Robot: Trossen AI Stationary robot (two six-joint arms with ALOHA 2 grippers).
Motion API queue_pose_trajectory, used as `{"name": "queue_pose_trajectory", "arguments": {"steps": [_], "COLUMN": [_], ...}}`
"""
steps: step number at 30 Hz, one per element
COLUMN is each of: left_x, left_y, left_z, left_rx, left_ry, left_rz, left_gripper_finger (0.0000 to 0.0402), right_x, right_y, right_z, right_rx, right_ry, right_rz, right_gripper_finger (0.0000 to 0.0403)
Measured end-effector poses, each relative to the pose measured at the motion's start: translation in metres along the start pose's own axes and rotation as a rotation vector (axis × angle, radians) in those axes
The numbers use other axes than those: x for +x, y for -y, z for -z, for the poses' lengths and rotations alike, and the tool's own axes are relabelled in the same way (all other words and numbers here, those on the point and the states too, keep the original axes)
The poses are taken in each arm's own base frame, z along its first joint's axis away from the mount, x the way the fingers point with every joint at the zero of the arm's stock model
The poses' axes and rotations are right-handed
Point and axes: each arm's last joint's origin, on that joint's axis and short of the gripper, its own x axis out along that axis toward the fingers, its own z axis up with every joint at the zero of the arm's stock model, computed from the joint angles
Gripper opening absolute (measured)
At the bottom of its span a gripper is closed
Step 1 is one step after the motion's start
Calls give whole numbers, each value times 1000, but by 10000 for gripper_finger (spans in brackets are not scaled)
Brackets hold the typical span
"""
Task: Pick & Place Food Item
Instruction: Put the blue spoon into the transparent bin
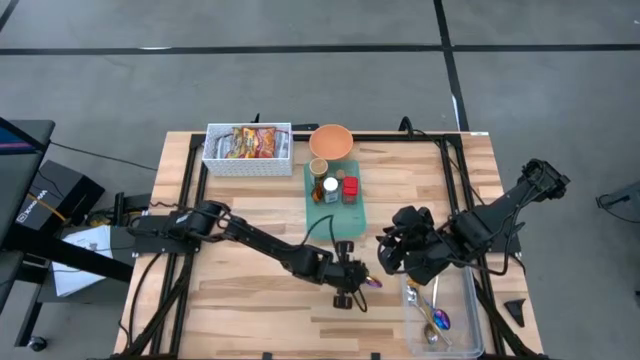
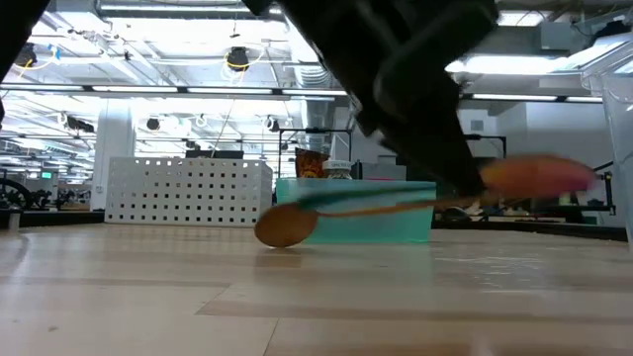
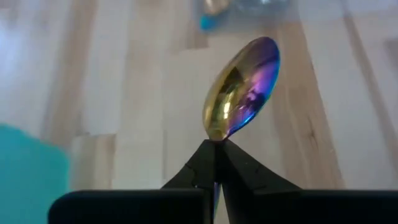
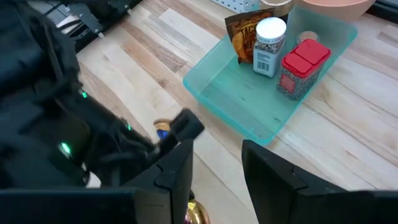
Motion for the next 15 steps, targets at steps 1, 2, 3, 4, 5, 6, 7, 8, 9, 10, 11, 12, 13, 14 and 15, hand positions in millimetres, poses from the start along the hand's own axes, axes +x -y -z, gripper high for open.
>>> {"name": "queue_pose_trajectory", "arguments": {"steps": [1, 2, 3, 4, 5, 6, 7, 8, 9, 10, 11, 12, 13, 14, 15], "left_x": [-6, -10, -16, -21, -24, -26, -27, -28, -27, -27, -26, -27, -28, -30, -34], "left_y": [-2, -5, -8, -10, -12, -14, -16, -18, -20, -21, -22, -22, -23, -23, -24], "left_z": [-2, -2, -3, -3, -2, -2, 1, 4, 7, 11, 15, 18, 20, 18, 17], "left_rx": [-27, -55, -84, -108, -125, -146, -167, -190, -215, -237, -257, -271, -286, -297, -307], "left_ry": [13, 20, 36, 54, 68, 88, 95, 99, 102, 100, 95, 93, 99, 115, 132], "left_rz": [-3, -4, -3, 0, 1, 8, 21, 34, 46, 53, 53, 54, 55, 60, 64], "left_gripper_finger": [3, 3, 2, 2, 1, 1, 0, 0, 0, 0, 0, 0, 0, 0, 0], "right_x": [0, 0, -1, -1, -1, -1, -1, -1, -1, -1, -1, -1, -1, -1, -1], "right_y": [0, 0, 0, 0, 0, 0, 0, 0, 0, 0, 0, 0, 0, 0, 0], "right_z": [0, 0, 1, 1, 1, 1, 1, 1, 1, 1, 1, 1, 1, 1, 1], "right_rx": [0, -3, -8, -17, -27, -30, -34, -38, -43, -52, -55, -58, -60, -68, -79], "right_ry": [1, 2, 2, 4, 6, 5, 5, 5, 5, 5, 5, 6, 6, 6, 6], "right_rz": [0, 2, 1, 0, 0, 0, 1, 3, 3, 2, 1, 1, 1, 1, -1], "right_gripper_finger": [134, 134, 134, 134, 134, 134, 134, 134, 134, 134, 134, 134, 134, 134, 134]}}
